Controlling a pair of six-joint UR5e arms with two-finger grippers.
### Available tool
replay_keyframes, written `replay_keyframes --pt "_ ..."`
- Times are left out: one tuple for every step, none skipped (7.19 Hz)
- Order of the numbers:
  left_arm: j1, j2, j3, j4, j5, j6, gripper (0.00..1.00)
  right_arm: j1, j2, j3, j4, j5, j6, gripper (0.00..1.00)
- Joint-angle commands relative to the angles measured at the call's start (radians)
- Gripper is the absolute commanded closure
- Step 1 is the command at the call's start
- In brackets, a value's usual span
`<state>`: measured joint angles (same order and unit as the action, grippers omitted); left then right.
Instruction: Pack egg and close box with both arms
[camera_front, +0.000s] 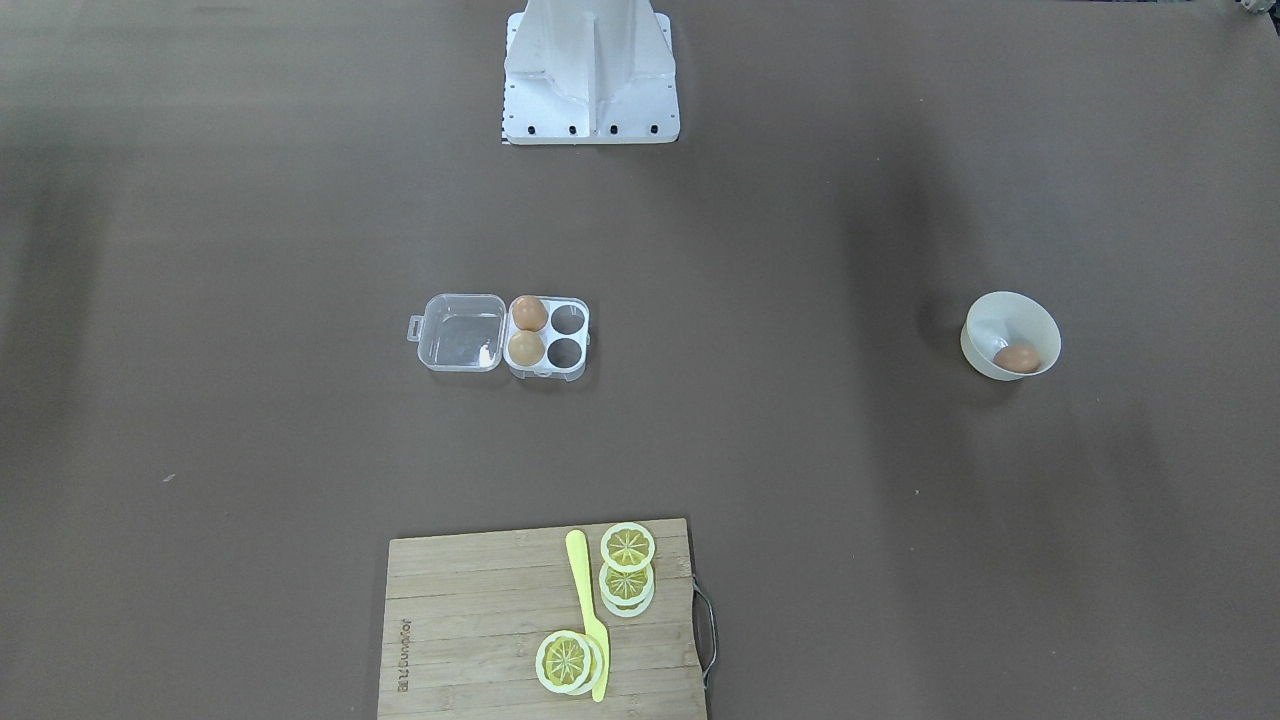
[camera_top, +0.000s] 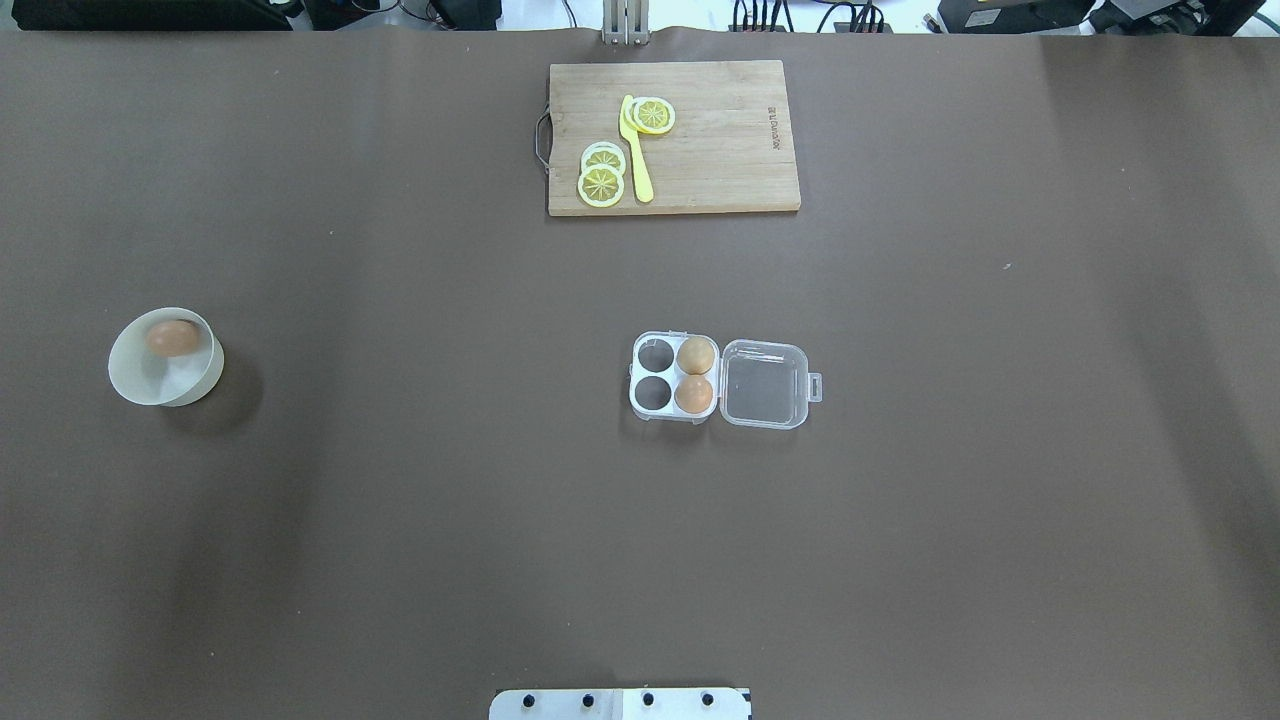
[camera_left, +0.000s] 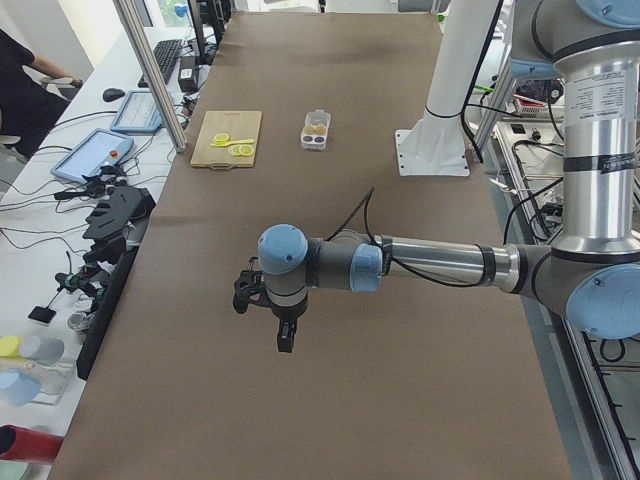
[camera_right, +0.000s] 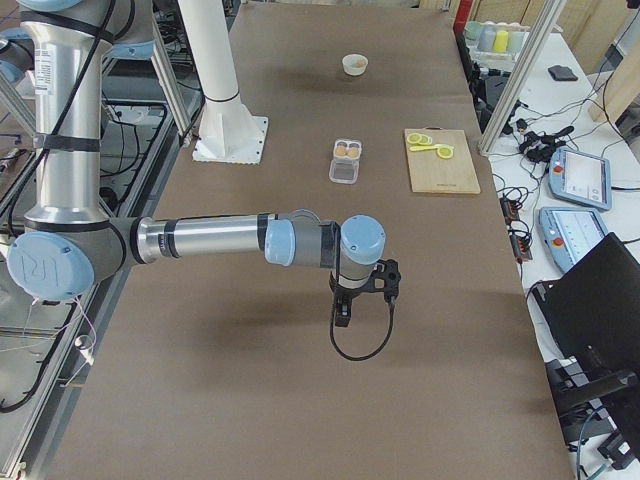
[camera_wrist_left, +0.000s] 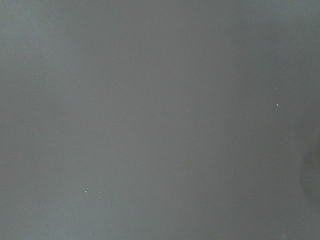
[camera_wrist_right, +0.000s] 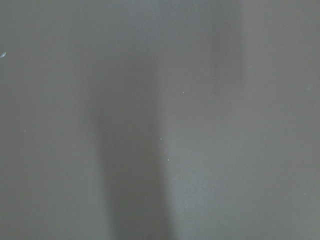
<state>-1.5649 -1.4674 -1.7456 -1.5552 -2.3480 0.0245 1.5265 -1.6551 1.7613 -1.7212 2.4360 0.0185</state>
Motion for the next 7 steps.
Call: replay_keyframes --pt "0.000 0.002 0.000 -0.003 0.000 -0.002 0.02 0.003 0.001 0.001 0.000 0.000 0.000 0.00" --pt "0.002 0.002 0.003 -0.005 0.001 -0.002 0.02 0.004 0.001 0.001 0.000 0.000 0.000 0.00" --pt "0.002 0.002 0.005 -0.006 0.001 -0.002 0.02 0.004 0.001 0.001 0.000 0.000 0.000 0.00" --pt "0.002 0.001 0.008 -0.006 0.001 0.000 0.02 0.006 0.001 0.003 0.000 0.000 0.000 0.00" --pt "0.002 0.001 0.008 -0.006 0.003 -0.002 0.02 0.007 0.001 0.003 0.000 0.000 0.000 0.00" --pt "0.002 0.002 0.005 -0.005 0.001 -0.003 0.02 0.009 0.001 0.004 0.000 0.006 0.003 0.00" --pt "0.002 0.001 0.009 -0.006 0.003 -0.003 0.02 0.009 0.001 0.007 0.000 0.008 0.003 0.00"
